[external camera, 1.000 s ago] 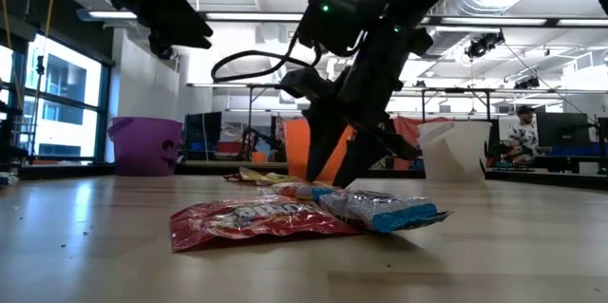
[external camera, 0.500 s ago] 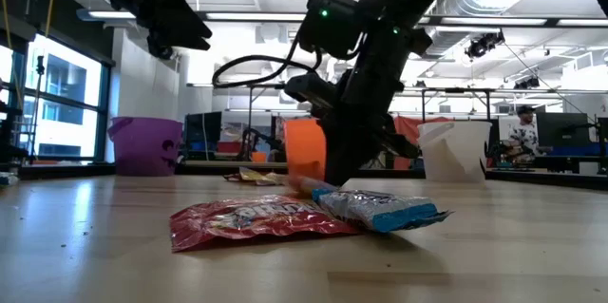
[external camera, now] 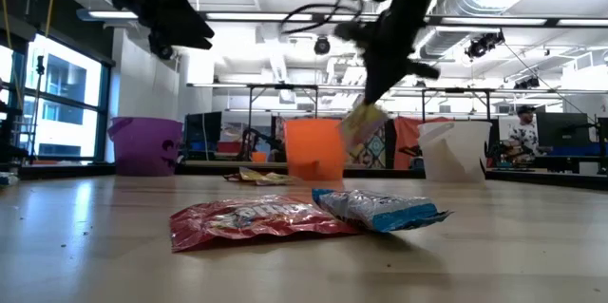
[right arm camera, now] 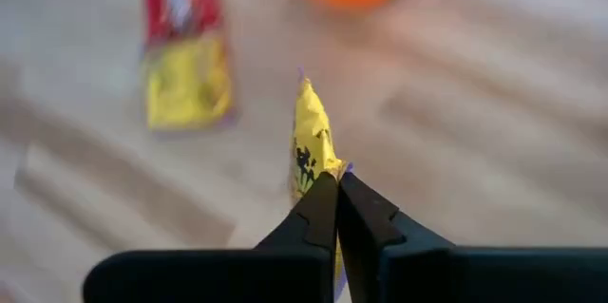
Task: Organize candy in baskets
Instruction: Put the yellow candy into the white bucket
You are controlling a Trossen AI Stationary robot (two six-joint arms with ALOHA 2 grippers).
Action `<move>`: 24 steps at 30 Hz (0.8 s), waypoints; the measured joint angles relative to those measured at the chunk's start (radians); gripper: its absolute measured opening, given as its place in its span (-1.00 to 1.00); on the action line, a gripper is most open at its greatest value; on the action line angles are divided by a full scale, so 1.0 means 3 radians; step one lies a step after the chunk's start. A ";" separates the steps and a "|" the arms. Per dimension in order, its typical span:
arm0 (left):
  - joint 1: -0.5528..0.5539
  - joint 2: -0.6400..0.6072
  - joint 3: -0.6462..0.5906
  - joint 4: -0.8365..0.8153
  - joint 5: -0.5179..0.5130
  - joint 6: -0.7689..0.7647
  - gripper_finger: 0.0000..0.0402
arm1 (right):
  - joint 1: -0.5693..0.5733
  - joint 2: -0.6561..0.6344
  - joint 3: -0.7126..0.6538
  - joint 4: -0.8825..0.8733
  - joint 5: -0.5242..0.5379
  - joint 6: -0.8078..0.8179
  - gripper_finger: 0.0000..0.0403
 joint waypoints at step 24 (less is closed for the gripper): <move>0.0003 0.0000 0.0000 0.0081 -0.0188 -0.0054 -0.36 | -0.2198 -0.0590 -0.0003 -0.0849 0.0707 -0.1160 -1.00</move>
